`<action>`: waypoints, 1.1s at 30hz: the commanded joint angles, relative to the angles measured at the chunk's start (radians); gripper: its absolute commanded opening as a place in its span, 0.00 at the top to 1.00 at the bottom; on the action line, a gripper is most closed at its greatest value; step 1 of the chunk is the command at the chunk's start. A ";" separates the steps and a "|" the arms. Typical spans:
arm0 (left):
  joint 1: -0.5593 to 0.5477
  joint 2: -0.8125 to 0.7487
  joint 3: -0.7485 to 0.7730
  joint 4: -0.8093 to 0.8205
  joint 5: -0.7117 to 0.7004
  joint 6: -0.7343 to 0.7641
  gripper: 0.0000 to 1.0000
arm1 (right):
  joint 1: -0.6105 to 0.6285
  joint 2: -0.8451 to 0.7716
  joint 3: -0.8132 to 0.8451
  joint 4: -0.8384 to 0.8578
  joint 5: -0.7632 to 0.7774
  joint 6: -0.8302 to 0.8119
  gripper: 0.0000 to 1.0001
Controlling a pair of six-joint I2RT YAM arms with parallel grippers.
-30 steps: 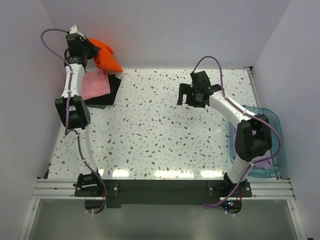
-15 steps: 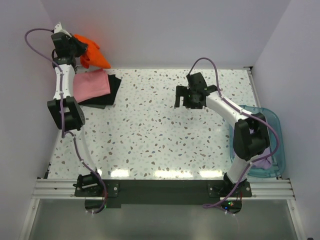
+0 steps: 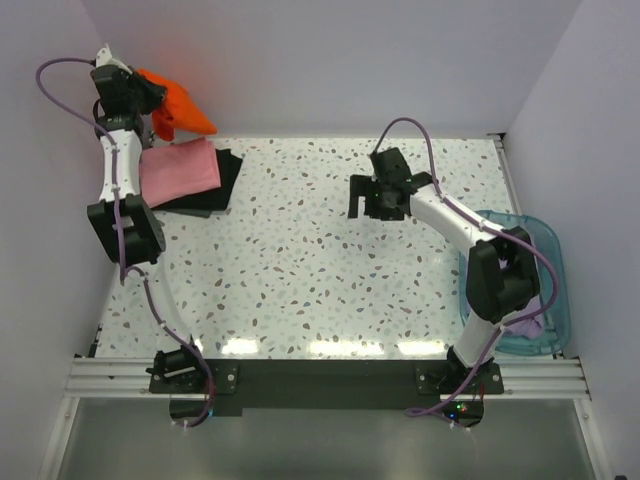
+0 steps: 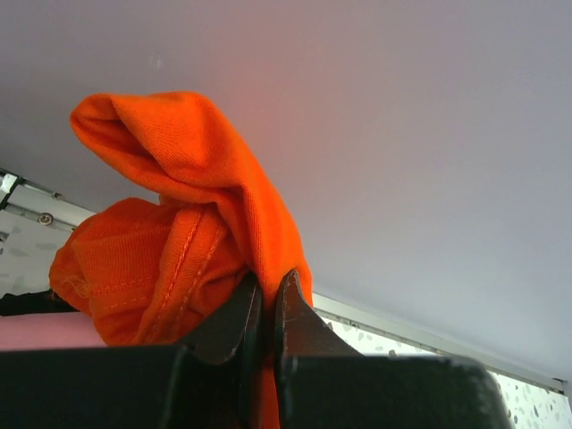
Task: Fold and stack the t-shirts
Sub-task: Neatly place the folded tshirt to the corner
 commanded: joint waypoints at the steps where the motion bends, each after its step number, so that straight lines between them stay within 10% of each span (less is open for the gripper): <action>1: 0.023 -0.063 0.039 0.075 0.030 -0.017 1.00 | 0.009 -0.059 -0.008 0.002 0.021 -0.012 0.05; 10: 0.028 -0.084 0.050 0.047 0.029 -0.011 1.00 | 0.012 -0.062 0.000 -0.012 0.026 -0.015 0.05; 15: 0.028 -0.242 -0.227 -0.003 -0.078 -0.054 1.00 | 0.019 -0.095 -0.037 -0.006 0.029 -0.006 0.05; 21: 0.034 -0.560 -0.838 0.099 -0.241 -0.171 0.44 | 0.048 -0.154 -0.126 0.029 0.024 0.019 0.05; 28: 0.037 -0.722 -0.931 -0.028 -0.445 -0.186 0.23 | 0.062 -0.211 -0.195 0.057 0.019 0.035 0.04; 33: 0.037 -0.741 -0.931 -0.022 -0.456 -0.145 0.31 | 0.064 -0.220 -0.208 0.065 0.018 0.034 0.04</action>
